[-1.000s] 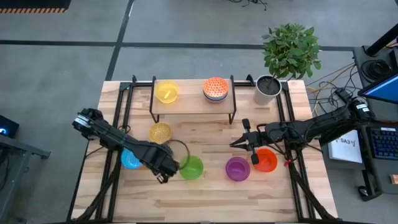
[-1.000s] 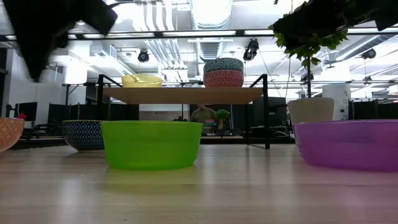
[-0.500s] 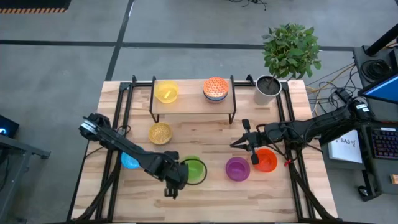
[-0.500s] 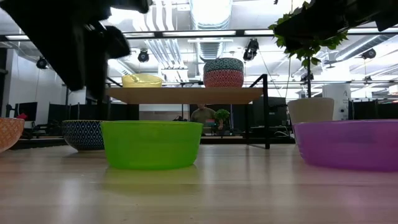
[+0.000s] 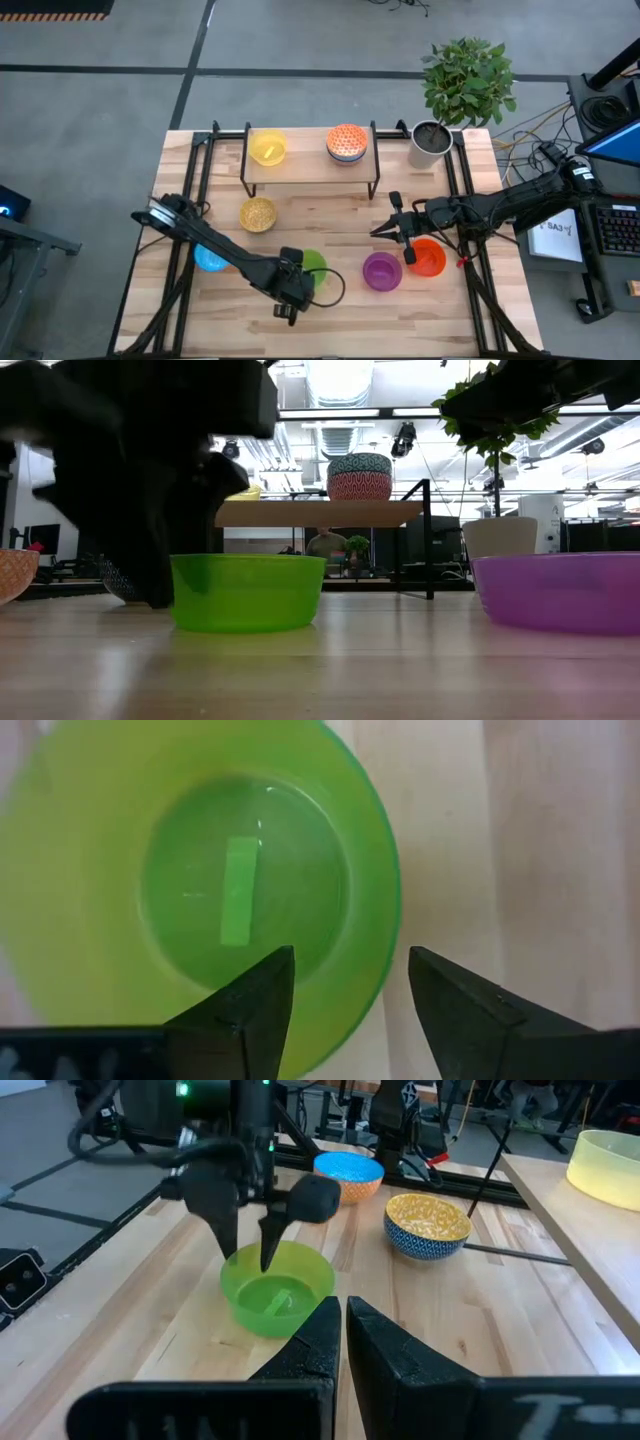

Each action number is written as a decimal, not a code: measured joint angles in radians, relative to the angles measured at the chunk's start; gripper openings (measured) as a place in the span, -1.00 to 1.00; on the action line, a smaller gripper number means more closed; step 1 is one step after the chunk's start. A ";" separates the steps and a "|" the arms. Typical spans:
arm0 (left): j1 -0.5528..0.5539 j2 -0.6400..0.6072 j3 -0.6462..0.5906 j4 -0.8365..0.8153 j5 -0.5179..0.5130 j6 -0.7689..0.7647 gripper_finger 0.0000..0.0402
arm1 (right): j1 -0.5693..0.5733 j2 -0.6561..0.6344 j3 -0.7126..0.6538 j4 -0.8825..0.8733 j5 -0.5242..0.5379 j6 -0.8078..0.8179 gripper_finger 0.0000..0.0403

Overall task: Place and stack bowls onto a shelf
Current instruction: Stack the green bowl on the top of the yellow bowl on the shelf

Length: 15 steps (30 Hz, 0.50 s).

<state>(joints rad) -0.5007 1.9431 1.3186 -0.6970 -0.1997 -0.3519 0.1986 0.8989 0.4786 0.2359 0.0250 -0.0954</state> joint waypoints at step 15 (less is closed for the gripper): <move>0.000 0.018 0.016 -0.014 -0.001 0.033 -0.92 | 0.000 0.000 0.000 0.000 0.000 0.007 -0.94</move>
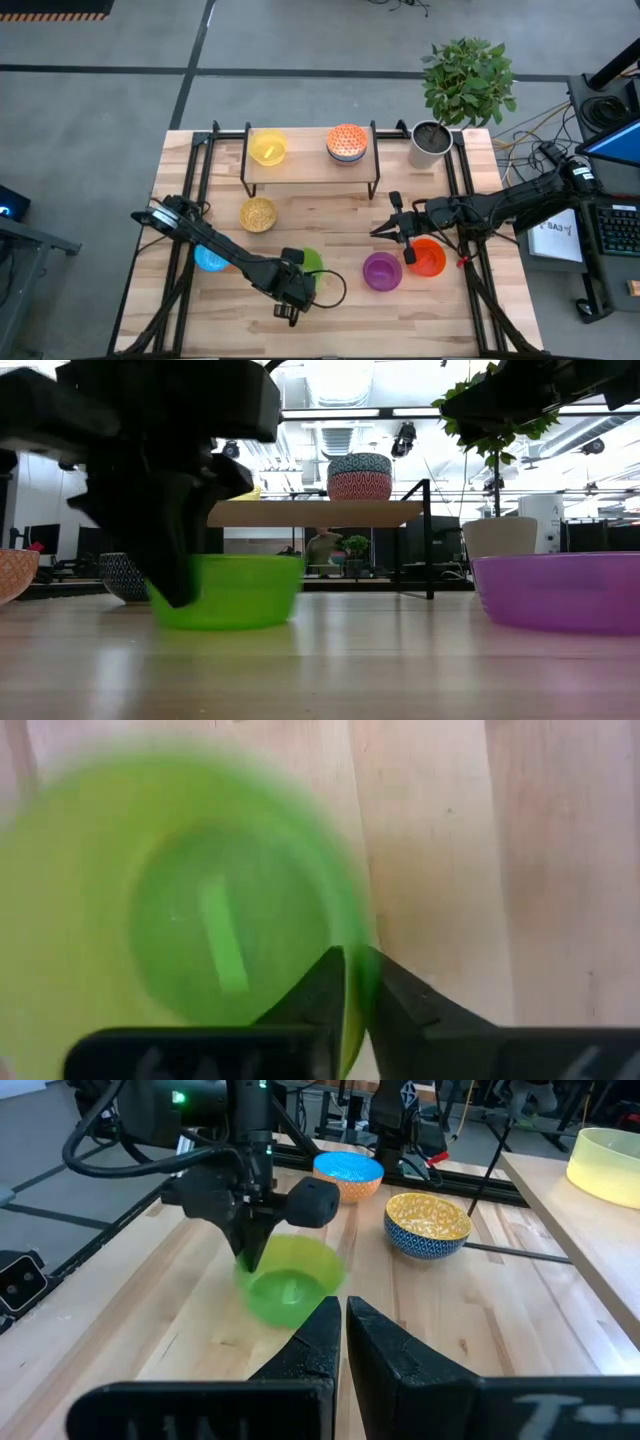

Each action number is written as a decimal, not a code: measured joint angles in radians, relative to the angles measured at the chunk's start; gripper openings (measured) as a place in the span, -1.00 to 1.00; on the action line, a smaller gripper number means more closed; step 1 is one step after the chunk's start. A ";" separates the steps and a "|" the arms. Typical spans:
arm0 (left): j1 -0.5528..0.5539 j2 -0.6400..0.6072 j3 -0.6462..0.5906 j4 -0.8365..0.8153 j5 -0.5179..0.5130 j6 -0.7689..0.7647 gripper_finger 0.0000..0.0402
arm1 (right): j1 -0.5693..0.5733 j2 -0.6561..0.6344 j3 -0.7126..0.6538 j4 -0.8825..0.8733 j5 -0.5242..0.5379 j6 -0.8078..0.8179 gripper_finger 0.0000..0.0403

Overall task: Place and stack bowls onto a shelf
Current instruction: Stack the green bowl on the top of the yellow bowl on the shelf

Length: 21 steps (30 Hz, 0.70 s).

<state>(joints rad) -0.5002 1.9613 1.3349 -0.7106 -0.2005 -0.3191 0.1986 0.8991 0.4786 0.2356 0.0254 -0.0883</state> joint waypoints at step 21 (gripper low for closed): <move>0.103 -0.283 0.269 -0.402 -0.163 0.119 -1.00 | 0.000 0.000 0.000 -0.018 0.000 0.003 -0.94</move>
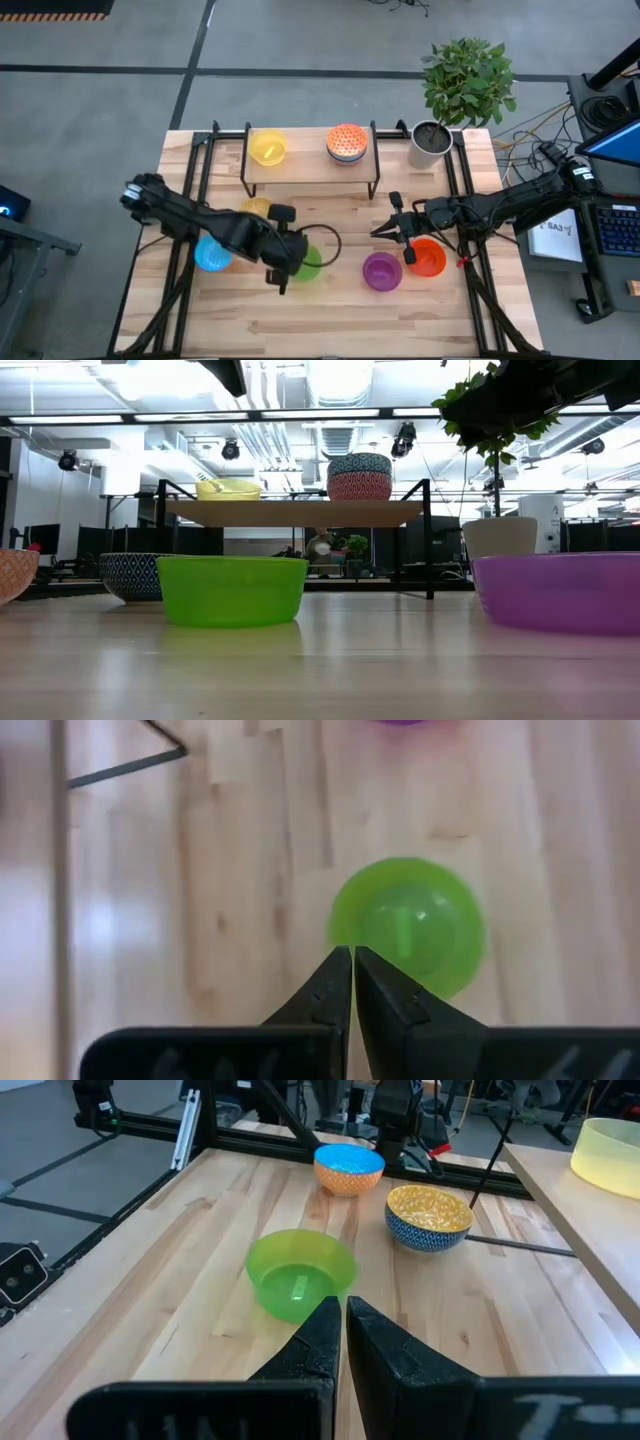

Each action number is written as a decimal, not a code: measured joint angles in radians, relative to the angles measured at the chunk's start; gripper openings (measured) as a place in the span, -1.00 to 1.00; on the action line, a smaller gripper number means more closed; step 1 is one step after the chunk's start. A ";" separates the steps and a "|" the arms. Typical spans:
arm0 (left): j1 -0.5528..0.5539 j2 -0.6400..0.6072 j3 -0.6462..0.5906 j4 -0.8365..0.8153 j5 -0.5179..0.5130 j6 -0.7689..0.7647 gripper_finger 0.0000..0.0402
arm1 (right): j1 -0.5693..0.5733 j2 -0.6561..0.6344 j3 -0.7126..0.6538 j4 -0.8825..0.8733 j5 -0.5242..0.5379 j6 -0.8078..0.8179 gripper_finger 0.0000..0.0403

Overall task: Place and stack bowls onto a shelf
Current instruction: Stack the green bowl on the top of the yellow bowl on the shelf

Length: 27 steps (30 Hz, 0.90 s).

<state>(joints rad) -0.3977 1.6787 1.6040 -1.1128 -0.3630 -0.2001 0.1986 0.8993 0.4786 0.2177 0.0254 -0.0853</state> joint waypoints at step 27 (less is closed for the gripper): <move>-0.054 0.313 -0.165 0.271 0.243 -0.031 0.02 | 0.000 0.000 -0.003 -0.008 0.000 0.000 -0.94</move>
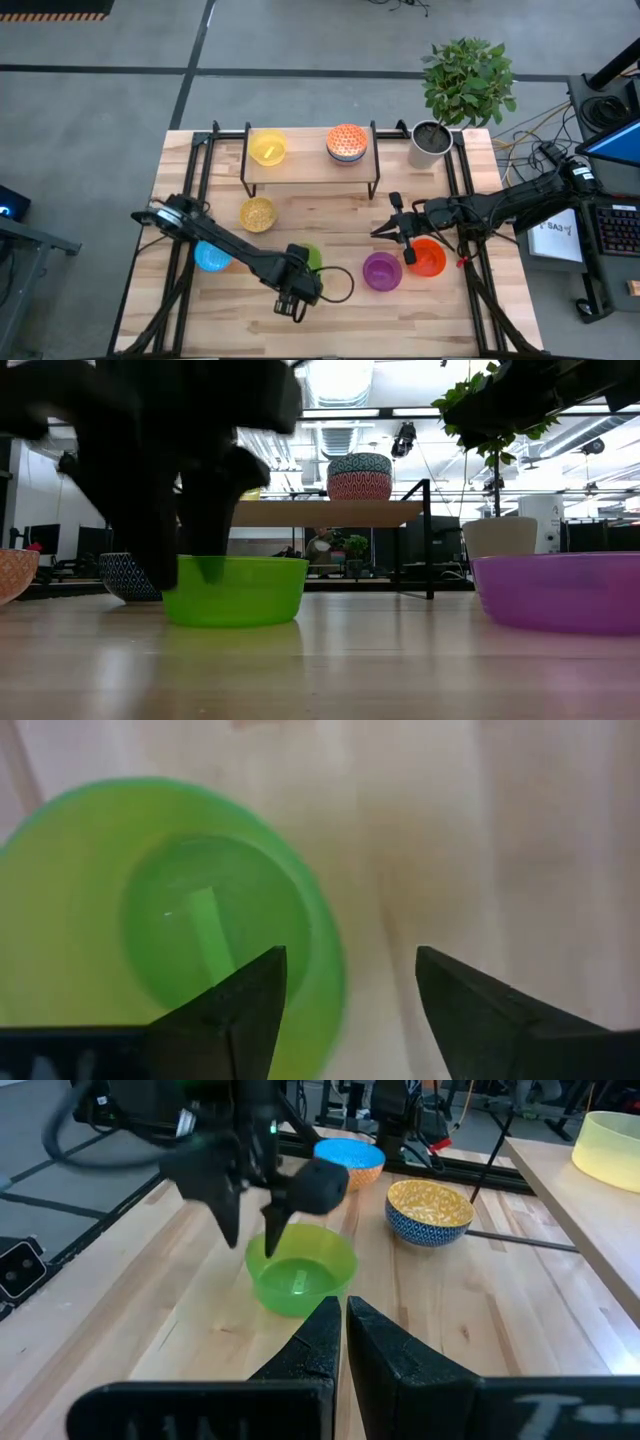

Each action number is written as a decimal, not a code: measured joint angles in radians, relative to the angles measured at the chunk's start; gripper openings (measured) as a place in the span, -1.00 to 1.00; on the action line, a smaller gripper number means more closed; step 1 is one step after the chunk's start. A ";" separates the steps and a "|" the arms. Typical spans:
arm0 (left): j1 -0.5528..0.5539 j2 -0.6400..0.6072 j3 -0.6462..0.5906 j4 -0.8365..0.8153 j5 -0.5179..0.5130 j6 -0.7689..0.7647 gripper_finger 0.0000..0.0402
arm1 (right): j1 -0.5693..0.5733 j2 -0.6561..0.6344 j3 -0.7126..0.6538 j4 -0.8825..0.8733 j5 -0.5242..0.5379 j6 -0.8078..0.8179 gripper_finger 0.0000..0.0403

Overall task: Place and stack bowls onto a shelf
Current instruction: Stack the green bowl on the top of the yellow bowl on the shelf

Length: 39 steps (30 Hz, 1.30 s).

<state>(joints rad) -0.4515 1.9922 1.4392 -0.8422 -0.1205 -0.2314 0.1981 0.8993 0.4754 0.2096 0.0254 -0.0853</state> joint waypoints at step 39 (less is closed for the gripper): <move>0.158 -0.447 0.007 -0.242 -0.349 0.125 -1.00 | 0.000 0.000 -0.001 -0.002 0.001 0.000 -0.94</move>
<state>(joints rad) -0.2932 1.5450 1.4464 -1.0841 -0.4698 -0.1067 0.1978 0.8993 0.4740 0.2072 0.0267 -0.0854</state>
